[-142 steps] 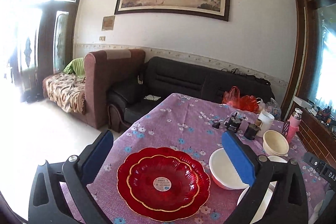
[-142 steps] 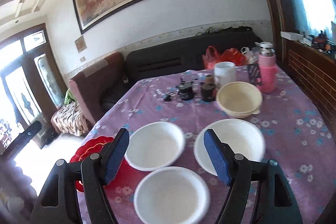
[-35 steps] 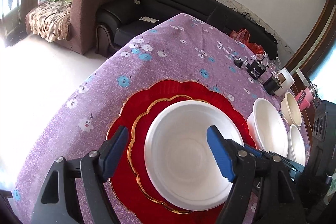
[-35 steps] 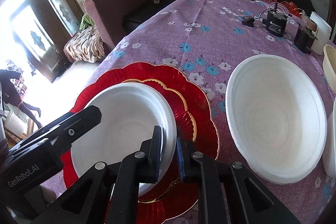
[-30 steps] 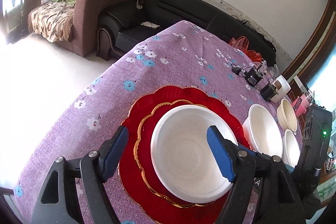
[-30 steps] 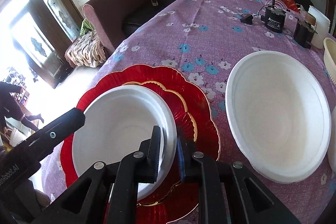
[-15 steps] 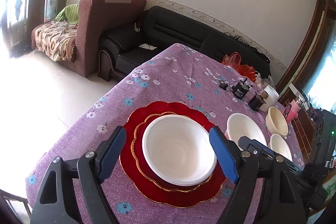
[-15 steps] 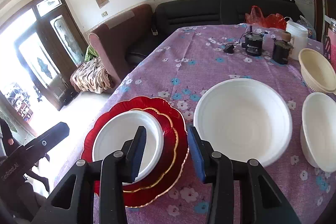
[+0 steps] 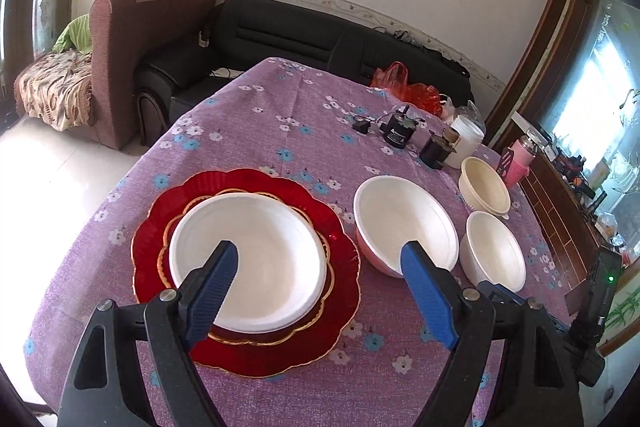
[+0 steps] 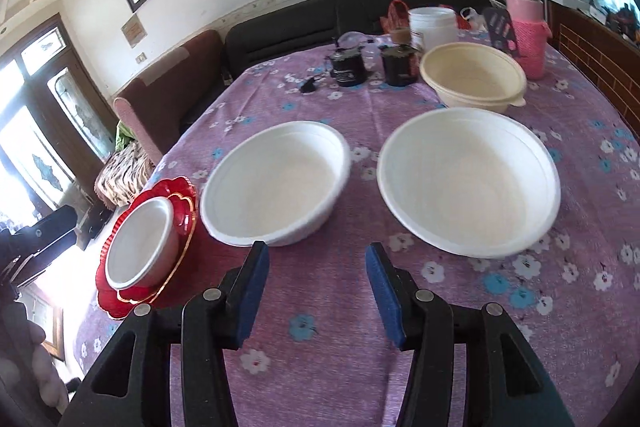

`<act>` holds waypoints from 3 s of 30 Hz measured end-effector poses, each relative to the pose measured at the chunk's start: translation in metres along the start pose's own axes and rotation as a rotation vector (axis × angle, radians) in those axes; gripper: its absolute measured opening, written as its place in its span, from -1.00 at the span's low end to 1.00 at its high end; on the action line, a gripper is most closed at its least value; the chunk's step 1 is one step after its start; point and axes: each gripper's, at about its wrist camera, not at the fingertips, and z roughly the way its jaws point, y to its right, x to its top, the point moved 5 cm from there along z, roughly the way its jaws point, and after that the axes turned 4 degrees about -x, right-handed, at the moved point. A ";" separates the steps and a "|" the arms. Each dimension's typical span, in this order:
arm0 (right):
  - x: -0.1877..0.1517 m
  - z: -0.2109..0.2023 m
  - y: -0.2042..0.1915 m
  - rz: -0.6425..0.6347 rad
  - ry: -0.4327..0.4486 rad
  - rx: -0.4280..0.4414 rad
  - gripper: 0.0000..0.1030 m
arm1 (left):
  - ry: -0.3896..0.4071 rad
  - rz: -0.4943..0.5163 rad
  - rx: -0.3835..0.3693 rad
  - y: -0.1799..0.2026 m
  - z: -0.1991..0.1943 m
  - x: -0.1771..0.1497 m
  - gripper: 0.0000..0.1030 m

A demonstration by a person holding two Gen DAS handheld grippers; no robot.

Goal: Organize plates and bowls
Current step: 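Move both open grippers toward the next white bowl, then grasp the rim of the white bowl with both grippers, then lift the white bowl and carry it over the stacked bowl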

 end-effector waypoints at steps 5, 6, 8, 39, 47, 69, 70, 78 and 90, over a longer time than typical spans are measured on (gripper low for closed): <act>-0.001 0.017 0.025 0.134 -0.075 0.065 0.06 | -0.119 0.021 -0.064 0.023 0.040 0.017 0.61; 0.001 0.022 0.026 0.153 -0.088 0.078 0.06 | -0.133 0.024 -0.072 0.028 0.048 0.021 0.61; 0.003 0.031 0.025 0.182 -0.106 0.103 0.06 | -0.149 0.030 -0.069 0.035 0.066 0.033 0.61; 0.023 0.097 -0.004 0.172 -0.145 0.158 0.04 | -0.449 0.077 -0.049 0.057 0.224 0.044 -0.31; 0.021 0.095 -0.003 0.186 -0.132 0.148 -0.36 | -0.390 0.057 -0.081 0.055 0.196 0.058 -0.41; 0.028 0.027 -0.130 -0.099 -0.048 0.233 -0.36 | -0.079 -0.083 -0.050 -0.024 0.027 0.067 -0.40; 0.025 0.030 -0.140 -0.124 -0.055 0.230 -0.36 | -0.073 -0.105 -0.038 -0.034 0.025 0.063 -0.40; -0.001 0.064 -0.186 -0.252 -0.123 0.183 -0.37 | -0.068 -0.198 0.038 -0.090 0.032 0.035 -0.39; 0.001 0.068 -0.212 -0.382 -0.032 0.118 0.04 | -0.002 -0.242 0.134 -0.127 0.015 0.018 0.16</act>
